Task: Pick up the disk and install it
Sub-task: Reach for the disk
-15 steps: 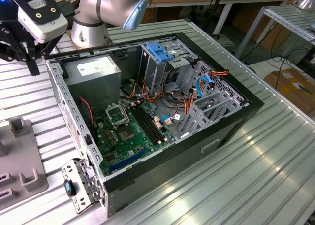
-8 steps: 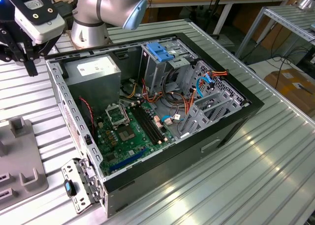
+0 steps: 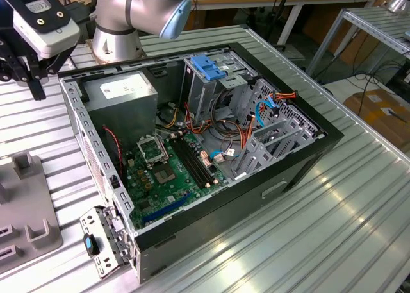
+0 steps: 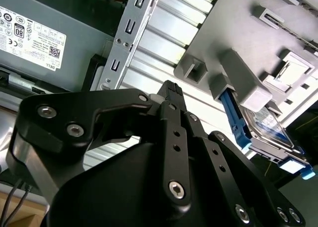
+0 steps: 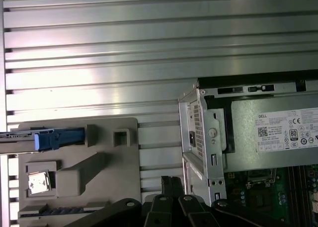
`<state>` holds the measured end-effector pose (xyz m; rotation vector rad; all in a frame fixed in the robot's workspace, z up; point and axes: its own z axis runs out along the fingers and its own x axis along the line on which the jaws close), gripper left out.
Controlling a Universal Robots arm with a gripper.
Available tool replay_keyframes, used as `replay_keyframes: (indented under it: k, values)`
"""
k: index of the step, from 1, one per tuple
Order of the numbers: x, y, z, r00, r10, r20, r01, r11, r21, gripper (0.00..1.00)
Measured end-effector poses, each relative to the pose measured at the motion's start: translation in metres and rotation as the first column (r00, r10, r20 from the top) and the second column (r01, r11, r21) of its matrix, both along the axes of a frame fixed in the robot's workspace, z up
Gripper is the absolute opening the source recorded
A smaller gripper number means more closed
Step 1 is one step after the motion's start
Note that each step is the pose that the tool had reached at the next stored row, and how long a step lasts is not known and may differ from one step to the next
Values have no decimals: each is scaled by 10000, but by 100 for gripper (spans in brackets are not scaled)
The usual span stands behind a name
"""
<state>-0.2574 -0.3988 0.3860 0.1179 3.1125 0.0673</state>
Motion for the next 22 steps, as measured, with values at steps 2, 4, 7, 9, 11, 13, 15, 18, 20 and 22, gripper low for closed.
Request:
replay_keyframes:
  k: [2, 4, 7, 9, 11, 13, 15, 18, 20, 22]
  values:
    - [-29, 0, -3, 10000, -1, 0, 1, 10000, 0, 11]
    - [-75, 0, -6, 10000, -1, 0, 1, 10000, 0, 11]
    - [-132, 0, -11, 10000, -1, 1, 1, 10000, 0, 11]
    - [-191, 1, -15, 10000, 0, 0, 0, 10000, -1, 11]
    - [-235, 1, -18, 10000, 1, 0, -1, 10000, 0, 11]
    - [-283, 2, -21, 10000, -1, 1, 1, 10000, 0, 11]
    - [-325, 2, -24, 10000, -1, 0, 1, 10000, 0, 11]
    - [-379, 2, -27, 10000, -1, 0, 1, 10000, 0, 11]
    - [-415, 2, -29, 10000, -1, 0, 1, 10000, -1, 11]
    - [-449, 2, -31, 10000, 0, 0, 0, 10000, 0, 11]
